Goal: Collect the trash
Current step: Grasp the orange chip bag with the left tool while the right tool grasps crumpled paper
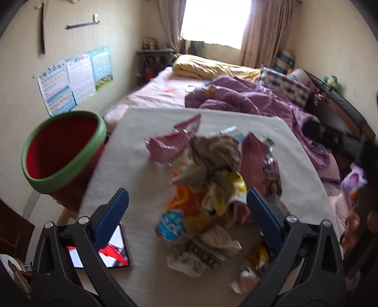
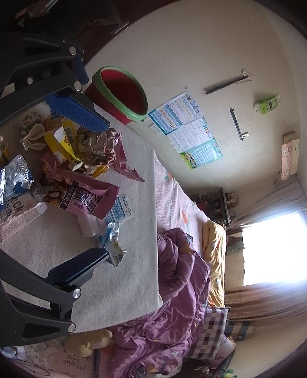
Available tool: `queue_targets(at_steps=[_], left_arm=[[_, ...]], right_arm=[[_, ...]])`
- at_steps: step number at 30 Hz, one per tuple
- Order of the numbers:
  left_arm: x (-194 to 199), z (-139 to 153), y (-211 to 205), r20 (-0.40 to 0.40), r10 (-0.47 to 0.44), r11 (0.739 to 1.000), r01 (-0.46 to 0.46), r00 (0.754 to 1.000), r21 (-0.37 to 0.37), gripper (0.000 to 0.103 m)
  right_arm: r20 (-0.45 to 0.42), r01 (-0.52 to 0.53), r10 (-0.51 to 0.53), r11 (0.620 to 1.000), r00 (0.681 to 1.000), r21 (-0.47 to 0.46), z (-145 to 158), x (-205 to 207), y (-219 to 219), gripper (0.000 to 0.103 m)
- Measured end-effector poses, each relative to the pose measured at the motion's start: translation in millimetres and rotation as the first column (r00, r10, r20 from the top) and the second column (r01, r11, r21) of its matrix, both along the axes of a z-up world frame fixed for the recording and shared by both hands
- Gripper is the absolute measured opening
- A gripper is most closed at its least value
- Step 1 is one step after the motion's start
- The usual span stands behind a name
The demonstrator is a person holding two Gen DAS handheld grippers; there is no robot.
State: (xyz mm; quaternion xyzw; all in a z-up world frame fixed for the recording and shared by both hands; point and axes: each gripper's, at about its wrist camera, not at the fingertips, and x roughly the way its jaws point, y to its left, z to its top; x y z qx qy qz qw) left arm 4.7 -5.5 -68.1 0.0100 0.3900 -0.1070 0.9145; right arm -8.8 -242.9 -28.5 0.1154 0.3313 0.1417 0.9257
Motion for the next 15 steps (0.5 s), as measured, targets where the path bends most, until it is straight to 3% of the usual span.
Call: queue_targets(at_steps=[4, 6, 11, 13, 14, 15], left_arm=[[-2, -14, -3, -0.035, -0.016, 1.0, 0.017, 0.999, 0.023, 0.092], [-2, -19, 2, -0.051, -0.004, 1.0, 0.005, 0.999, 0.02, 0.092], [-5, -23, 16, -0.072, 0.032, 0.999, -0.031, 0.997, 0.017, 0.092], [-7, -24, 22, -0.075, 0.043, 0.999, -0.042, 0.996, 0.012, 0.092], [-7, -23, 25, -0.076, 0.047, 0.999, -0.046, 0.996, 0.011, 0.092], [-8, -23, 27, -0.074, 0.05, 0.999, -0.05, 0.996, 0.007, 0.091]], right_arm=[[-0.079, -0.143, 0.148, 0.988, 0.986, 0.062, -1, 26, 20, 0.092], [-0.114, -0.204, 0.212, 0.976, 0.971, 0.075, -3, 39, 37, 0.085], [-0.202, -0.327, 0.326, 0.944, 0.923, 0.03, -15, 69, 82, 0.075], [-0.256, -0.362, 0.359, 0.931, 0.897, 0.036, -26, 78, 93, 0.067], [-0.265, -0.362, 0.356, 0.932, 0.896, 0.028, -30, 79, 96, 0.058], [-0.273, -0.361, 0.356, 0.932, 0.894, 0.031, -34, 81, 96, 0.037]])
